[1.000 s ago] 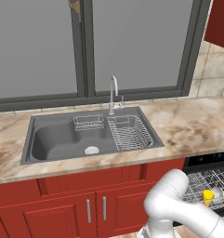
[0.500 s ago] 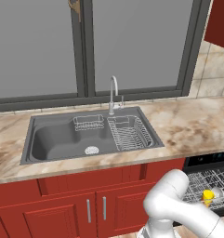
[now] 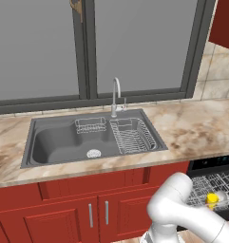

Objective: Pick up the cup and bowl from the counter, place them in the dishwasher, and close the dishwasher door.

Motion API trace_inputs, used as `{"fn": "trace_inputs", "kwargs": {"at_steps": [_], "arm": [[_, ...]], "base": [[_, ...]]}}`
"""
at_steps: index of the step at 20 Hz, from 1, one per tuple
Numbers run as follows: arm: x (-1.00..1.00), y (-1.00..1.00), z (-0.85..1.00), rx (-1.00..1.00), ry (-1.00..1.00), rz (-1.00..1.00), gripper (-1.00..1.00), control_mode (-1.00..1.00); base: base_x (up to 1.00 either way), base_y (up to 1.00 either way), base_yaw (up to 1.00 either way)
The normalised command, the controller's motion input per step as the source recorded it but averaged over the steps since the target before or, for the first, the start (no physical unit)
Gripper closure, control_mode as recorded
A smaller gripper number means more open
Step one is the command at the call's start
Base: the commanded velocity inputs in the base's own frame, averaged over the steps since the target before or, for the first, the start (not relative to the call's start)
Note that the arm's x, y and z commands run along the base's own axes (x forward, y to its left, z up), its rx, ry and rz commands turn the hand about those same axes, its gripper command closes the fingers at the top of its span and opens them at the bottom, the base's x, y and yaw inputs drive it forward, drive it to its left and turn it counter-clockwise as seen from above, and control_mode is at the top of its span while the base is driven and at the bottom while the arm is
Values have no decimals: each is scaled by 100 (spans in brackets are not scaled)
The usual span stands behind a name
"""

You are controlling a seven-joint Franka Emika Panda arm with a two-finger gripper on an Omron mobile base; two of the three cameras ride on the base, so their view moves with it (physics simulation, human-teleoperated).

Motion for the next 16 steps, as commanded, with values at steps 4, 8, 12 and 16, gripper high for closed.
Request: {"fn": "trace_inputs", "kwargs": {"at_steps": [4, 8, 12, 16], "arm": [[73, 66, -100, -7, -22, 13, -100, -100], [81, 65, -100, -11, -23, 10, -100, -100], [76, 62, -100, -14, -25, 8, -100, -100], [70, 59, -100, -15, -27, 8, -100, -100]], "base": [[0, 0, 0], [0, 0, 0], [0, 0, 0], [0, 0, 0]]}}
